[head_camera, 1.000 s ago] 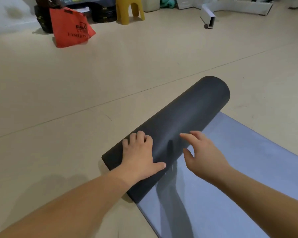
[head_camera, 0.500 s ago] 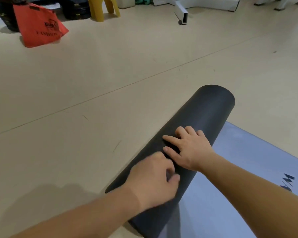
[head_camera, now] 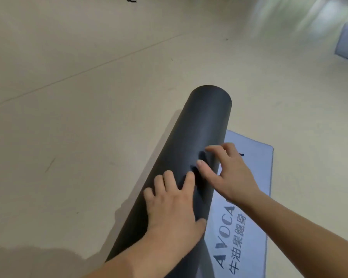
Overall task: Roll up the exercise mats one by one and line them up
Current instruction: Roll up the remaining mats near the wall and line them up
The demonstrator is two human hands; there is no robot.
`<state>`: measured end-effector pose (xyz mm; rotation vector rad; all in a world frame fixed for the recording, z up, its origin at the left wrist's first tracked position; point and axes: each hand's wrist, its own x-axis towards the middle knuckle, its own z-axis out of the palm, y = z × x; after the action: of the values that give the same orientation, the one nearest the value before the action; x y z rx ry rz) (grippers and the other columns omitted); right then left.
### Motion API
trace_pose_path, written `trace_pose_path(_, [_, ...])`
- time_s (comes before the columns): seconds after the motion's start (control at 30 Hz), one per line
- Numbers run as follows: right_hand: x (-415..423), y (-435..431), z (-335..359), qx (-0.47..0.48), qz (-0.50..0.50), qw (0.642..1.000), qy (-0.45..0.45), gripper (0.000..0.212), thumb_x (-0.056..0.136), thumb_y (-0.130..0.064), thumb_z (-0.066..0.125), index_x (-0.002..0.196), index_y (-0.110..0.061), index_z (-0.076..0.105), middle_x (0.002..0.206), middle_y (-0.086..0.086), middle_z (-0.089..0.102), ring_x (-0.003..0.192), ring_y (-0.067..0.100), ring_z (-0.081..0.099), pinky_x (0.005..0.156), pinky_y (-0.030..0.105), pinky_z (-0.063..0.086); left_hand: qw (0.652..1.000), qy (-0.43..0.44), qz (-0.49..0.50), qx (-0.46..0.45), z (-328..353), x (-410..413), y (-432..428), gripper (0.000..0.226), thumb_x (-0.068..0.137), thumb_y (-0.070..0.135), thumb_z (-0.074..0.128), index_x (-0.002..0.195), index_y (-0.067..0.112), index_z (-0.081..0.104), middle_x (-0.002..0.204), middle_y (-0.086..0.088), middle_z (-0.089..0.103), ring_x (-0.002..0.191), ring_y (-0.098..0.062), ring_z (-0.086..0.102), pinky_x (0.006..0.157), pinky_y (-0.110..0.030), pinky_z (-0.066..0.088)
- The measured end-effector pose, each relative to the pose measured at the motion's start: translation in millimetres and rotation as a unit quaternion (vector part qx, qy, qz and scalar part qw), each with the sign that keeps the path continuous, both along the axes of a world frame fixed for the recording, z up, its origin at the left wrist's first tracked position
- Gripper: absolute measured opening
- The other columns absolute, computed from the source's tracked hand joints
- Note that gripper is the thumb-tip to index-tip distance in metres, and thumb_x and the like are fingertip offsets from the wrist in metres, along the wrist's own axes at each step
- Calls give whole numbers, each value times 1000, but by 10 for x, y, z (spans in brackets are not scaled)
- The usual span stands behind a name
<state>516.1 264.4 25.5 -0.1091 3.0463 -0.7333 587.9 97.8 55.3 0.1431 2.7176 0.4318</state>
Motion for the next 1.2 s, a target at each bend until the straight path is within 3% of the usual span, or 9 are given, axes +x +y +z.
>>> trace_pose_path(0.17, [34, 348, 144, 35, -113, 983, -143, 66, 70, -94, 57, 114, -47, 41, 112, -11, 50, 95, 14, 61, 80, 38, 50, 974, 37, -14, 224, -88, -101, 72, 62, 91, 52, 66, 148, 35, 49, 140, 13, 48, 131, -13, 44, 111, -36, 43])
trace_pose_path(0.37, [358, 800, 68, -152, -173, 943, -239, 65, 88, -67, 67, 138, -40, 35, 129, -9, 43, 101, 13, 58, 71, 27, 45, 904, -221, 184, 316, -436, -349, 91, 132, 44, 84, 87, 153, 33, 34, 145, 11, 54, 126, -17, 61, 105, -40, 53])
trace_pose_path(0.57, [804, 1196, -37, 61, -205, 970, -119, 36, 105, -45, 48, 141, -47, 47, 120, -6, 60, 87, 16, 65, 70, 34, 51, 959, -118, 108, 236, -490, -213, 612, 107, 56, 84, 75, 146, 42, 36, 138, 1, 45, 127, -22, 52, 103, -42, 51])
trace_pose_path(0.67, [844, 1277, 90, -96, -238, 953, -163, 33, 98, -47, 54, 116, -27, 72, 84, -15, 64, 73, 10, 59, 69, 28, 47, 897, -182, 172, 365, -529, -291, 577, 82, 67, 65, 85, 134, 47, 41, 136, 2, 41, 104, -11, 55, 90, -31, 49])
trace_pose_path(0.77, [816, 1294, 228, -153, -239, 928, -242, 59, 88, -74, 58, 100, -19, 75, 87, -19, 59, 64, 4, 47, 59, 22, 34, 925, -167, 166, 299, -481, -146, 788, 101, 73, 67, 79, 155, 48, 23, 143, 5, 31, 103, -14, 55, 80, -25, 43])
trace_pose_path(0.87, [884, 1327, 282, -146, -268, 908, -288, 70, 75, -85, 65, 112, -26, 66, 96, -12, 64, 76, 5, 58, 60, 23, 41, 963, -95, 72, 242, -444, -49, 1149, 121, 58, 84, 78, 157, 52, 17, 144, 4, 29, 134, -23, 43, 96, -34, 42])
trace_pose_path(1.0, [1142, 1627, 249, -237, -333, 844, -347, 107, 55, -97, 68, 136, -28, 53, 126, -4, 65, 105, 28, 68, 86, 53, 60, 927, -144, 120, 324, -524, -111, 1342, 123, 45, 82, 86, 152, 50, 33, 146, 7, 37, 135, -19, 48, 107, -37, 48])
trace_pose_path(1.1, [1287, 1736, 260, -273, -331, 838, -337, 101, 57, -93, 72, 133, -29, 55, 120, -6, 67, 100, 25, 72, 83, 52, 63, 865, -249, 162, 403, -628, -93, 1359, 116, 44, 67, 99, 144, 31, 50, 134, 9, 67, 107, -12, 73, 85, -34, 62])
trace_pose_path(1.2, [1470, 1736, 198, -300, -352, 823, -330, 101, 63, -91, 70, 137, -25, 50, 121, -5, 66, 100, 25, 72, 82, 52, 63, 873, -271, 106, 391, -579, -123, 1449, 91, 53, 53, 101, 132, 27, 62, 112, 10, 77, 86, -9, 78, 70, -28, 62])
